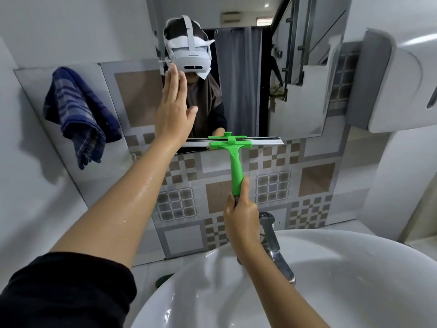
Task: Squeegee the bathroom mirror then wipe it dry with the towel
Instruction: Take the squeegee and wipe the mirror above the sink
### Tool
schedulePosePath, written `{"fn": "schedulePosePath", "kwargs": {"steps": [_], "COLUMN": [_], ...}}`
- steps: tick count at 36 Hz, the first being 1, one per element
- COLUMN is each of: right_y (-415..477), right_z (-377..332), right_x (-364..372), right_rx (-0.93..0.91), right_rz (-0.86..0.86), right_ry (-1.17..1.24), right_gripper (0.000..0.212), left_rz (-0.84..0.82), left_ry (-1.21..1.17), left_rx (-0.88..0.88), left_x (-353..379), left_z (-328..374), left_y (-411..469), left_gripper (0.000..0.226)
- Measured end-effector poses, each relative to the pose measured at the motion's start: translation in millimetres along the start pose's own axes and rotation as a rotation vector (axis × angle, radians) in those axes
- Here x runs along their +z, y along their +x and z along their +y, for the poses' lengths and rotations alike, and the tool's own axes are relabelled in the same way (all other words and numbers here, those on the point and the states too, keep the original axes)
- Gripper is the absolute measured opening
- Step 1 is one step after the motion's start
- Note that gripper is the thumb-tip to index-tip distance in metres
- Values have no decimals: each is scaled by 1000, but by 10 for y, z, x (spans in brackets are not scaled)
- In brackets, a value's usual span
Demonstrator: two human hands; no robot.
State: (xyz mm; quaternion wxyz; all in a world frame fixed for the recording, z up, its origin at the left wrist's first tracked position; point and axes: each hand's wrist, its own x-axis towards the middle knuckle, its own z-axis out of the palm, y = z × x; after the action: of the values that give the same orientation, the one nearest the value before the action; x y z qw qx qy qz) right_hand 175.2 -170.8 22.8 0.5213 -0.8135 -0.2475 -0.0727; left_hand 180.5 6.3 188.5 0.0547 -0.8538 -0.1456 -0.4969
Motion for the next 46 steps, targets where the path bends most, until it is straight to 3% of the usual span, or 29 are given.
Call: {"fn": "schedulePosePath", "kwargs": {"steps": [9, 13, 17, 22, 25, 30, 33, 36, 39, 43, 46], "right_y": [-155, -298, -365, -173, 73, 466, 591, 623, 596, 405, 133], "right_z": [142, 164, 98, 0, -69, -359, -580, -711, -739, -761, -760], "right_x": [17, -72, -262, -681, -993, -1461, -1594, -1584, -1446, -1208, -1002], "right_rx": [-6, -43, -170, -322, -410, -699, -834, -917, -989, -1065, -950], "right_rz": [-21, -4, 13, -137, -283, -418, -455, -481, -450, -270, -65], "right_ry": [-86, -11, 59, 107, 22, -342, -559, -561, -463, -202, 73], "right_gripper": [55, 59, 54, 56, 59, 55, 53, 48, 41, 38, 36], "left_rz": [-46, -26, -35, -108, -225, -344, -302, -248, -206, -134, -52], "left_ry": [-22, -168, -421, -398, -315, -174, -118, -70, -83, -135, -106], "left_rx": [37, 43, 136, 331, 459, 532, 511, 444, 314, 73, -70], "left_x": [7, -90, -267, -588, -719, -853, -915, -946, -939, -895, -883], "left_z": [-109, -43, 123, 393, 468, 453, 447, 424, 388, 379, 387], "left_y": [-212, -284, -432, -652, -758, -959, -1080, -1220, -1424, -1740, -1909], "left_gripper": [70, 56, 39, 37, 44, 48, 44, 40, 40, 39, 45]}}
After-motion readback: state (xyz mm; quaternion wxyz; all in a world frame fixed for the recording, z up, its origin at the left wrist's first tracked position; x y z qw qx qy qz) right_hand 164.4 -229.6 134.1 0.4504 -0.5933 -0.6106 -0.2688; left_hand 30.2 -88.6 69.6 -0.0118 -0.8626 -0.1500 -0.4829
